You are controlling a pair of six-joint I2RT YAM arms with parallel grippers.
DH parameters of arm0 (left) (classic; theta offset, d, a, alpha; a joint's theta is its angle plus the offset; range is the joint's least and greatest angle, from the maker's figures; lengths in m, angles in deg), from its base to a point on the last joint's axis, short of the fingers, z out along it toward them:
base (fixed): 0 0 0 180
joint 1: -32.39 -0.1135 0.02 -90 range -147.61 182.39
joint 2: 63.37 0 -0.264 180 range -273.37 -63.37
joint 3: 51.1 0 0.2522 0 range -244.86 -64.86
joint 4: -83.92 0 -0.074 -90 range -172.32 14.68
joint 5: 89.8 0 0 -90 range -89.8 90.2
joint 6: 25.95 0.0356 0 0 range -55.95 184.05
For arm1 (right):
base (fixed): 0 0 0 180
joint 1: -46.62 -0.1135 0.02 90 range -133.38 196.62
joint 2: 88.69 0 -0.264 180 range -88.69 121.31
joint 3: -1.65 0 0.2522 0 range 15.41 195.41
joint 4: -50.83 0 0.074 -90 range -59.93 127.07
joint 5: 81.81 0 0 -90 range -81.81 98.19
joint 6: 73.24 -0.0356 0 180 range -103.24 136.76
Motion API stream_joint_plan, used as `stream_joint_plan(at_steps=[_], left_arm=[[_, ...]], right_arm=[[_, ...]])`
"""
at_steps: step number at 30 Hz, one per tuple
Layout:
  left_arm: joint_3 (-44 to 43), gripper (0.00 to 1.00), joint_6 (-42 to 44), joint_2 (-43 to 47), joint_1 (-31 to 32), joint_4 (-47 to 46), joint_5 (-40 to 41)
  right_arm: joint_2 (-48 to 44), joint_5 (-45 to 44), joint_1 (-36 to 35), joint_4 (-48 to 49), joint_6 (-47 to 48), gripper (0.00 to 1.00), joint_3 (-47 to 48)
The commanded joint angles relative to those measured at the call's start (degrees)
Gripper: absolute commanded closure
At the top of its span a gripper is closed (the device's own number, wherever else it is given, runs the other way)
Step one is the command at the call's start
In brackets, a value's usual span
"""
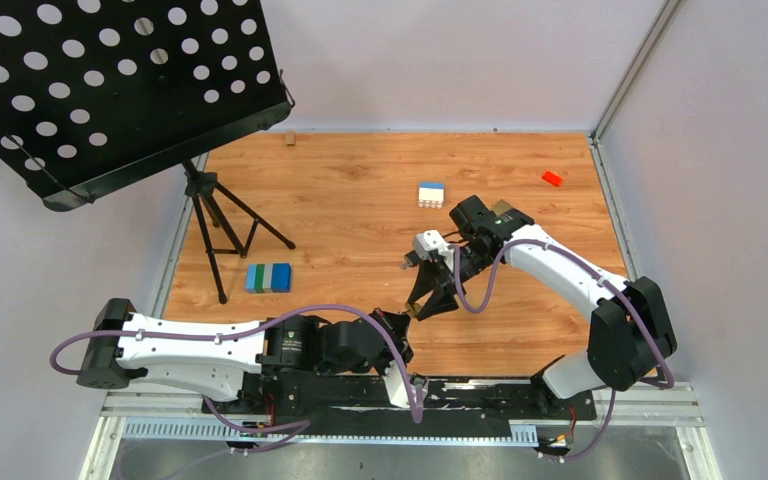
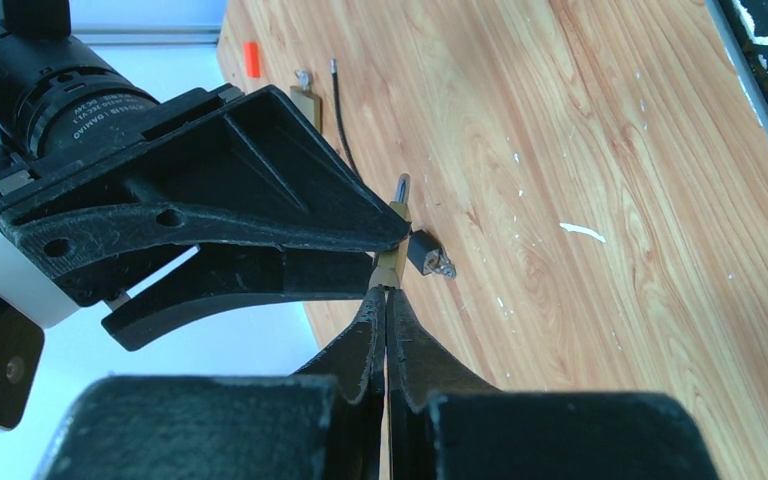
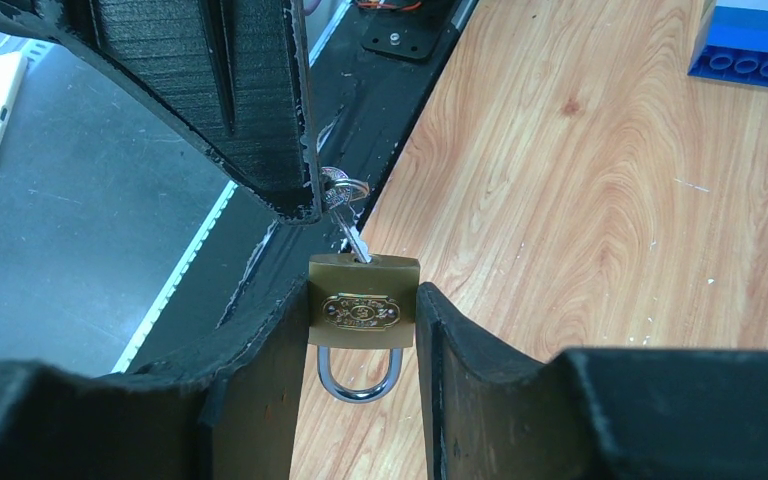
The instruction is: Unlock with the key
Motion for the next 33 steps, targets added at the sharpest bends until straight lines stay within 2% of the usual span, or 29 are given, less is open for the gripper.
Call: stream_joint_plan(at_steps=[1,13,33], left_arm=[[-2.6,1.00,-0.6,0.2,-0.5,-0.2,-0.7],[-2.2,1.00,-2.0,-0.1,-1.3,0.7,-3.4],[1.2,1.00,-1.9,2.2,-2.1,-0.7,-5.0]], right_arm=[[-2.3,3.4,-2.4,0.1,1.1,1.00,1.1],[-2.5,2.8,-3.1,-0.4,1.0,1.00,2.2],[-1.2,6.9,-1.4,-5.0,7.0,1.00,2.6]])
